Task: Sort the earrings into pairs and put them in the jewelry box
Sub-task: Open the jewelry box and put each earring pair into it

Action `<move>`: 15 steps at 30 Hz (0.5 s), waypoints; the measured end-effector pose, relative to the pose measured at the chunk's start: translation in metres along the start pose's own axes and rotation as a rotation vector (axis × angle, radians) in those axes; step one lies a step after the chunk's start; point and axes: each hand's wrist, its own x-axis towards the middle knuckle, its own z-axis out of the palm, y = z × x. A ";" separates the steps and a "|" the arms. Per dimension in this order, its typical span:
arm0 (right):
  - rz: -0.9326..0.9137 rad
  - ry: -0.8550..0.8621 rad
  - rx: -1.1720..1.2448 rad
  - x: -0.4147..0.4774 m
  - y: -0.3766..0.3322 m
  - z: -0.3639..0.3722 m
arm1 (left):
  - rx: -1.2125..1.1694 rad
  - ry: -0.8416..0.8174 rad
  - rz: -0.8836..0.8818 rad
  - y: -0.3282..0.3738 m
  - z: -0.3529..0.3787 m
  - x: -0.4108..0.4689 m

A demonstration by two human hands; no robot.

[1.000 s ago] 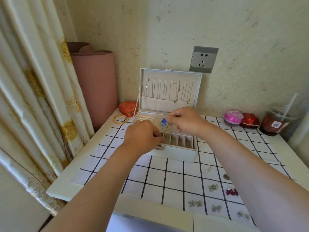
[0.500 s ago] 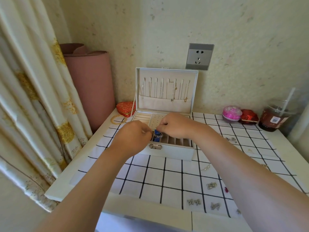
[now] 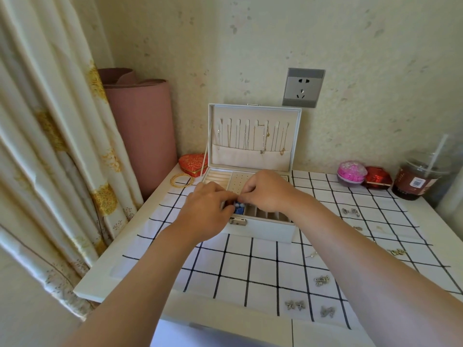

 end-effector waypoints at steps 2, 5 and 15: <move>-0.013 -0.043 0.031 -0.001 0.001 -0.003 | -0.011 0.014 0.011 0.000 0.000 0.001; 0.019 -0.027 0.075 -0.003 0.006 -0.012 | 0.004 0.012 0.004 0.001 0.000 0.002; 0.055 -0.149 -0.140 -0.007 0.004 -0.008 | 0.081 0.020 0.088 0.002 -0.002 0.007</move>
